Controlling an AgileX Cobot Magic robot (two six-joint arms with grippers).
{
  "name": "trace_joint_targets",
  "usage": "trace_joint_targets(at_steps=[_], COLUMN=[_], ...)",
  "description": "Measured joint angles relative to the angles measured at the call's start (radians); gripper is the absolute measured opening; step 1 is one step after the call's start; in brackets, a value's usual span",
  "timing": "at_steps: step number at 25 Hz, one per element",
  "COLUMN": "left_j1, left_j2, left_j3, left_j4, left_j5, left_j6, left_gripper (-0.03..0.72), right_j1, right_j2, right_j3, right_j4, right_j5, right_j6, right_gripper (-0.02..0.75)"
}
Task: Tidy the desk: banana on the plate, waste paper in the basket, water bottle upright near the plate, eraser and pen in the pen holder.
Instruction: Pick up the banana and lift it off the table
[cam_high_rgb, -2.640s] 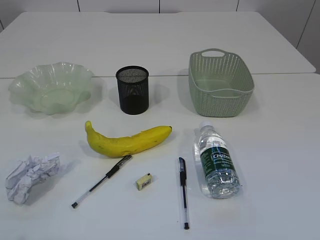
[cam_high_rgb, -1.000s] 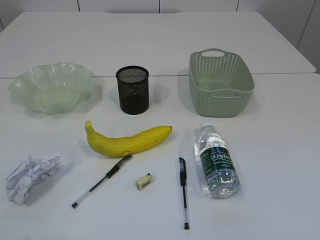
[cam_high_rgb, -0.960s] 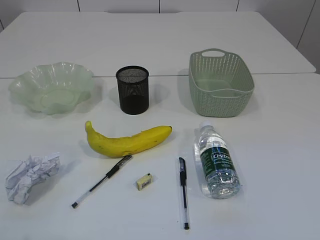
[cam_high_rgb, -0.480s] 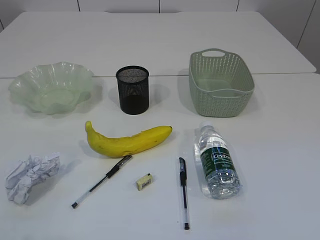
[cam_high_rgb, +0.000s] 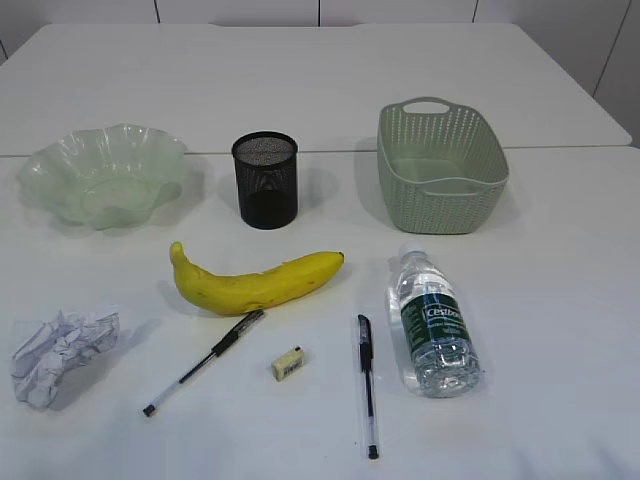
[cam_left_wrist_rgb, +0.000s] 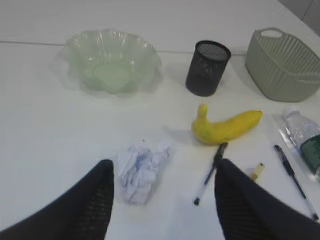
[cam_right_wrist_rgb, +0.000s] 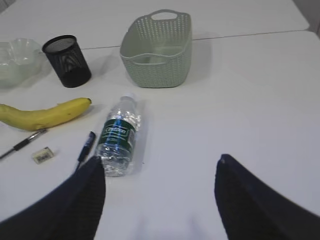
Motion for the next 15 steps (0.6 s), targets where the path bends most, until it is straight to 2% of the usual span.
trace_joint_targets(at_steps=[3,6,15], left_j1=[0.0,0.0,0.0], left_j2=[0.104,0.216,0.526], left_j3=[0.0,0.0,0.0], left_j4=[-0.009,-0.064,-0.358], left_j5=[-0.101,-0.153,-0.294], left_j6=[0.045,0.152,0.475], left_gripper=[0.454,0.454,0.454], right_j1=[0.0,0.0,0.0], right_j2=[0.127,0.242,0.519], right_j3=[-0.01,-0.047,-0.176], right_j4=[0.04,0.05,0.083], right_j5=[-0.07,-0.123,-0.173], right_j6=[-0.005,-0.066,-0.138], right_gripper=[0.503,0.502,0.502])
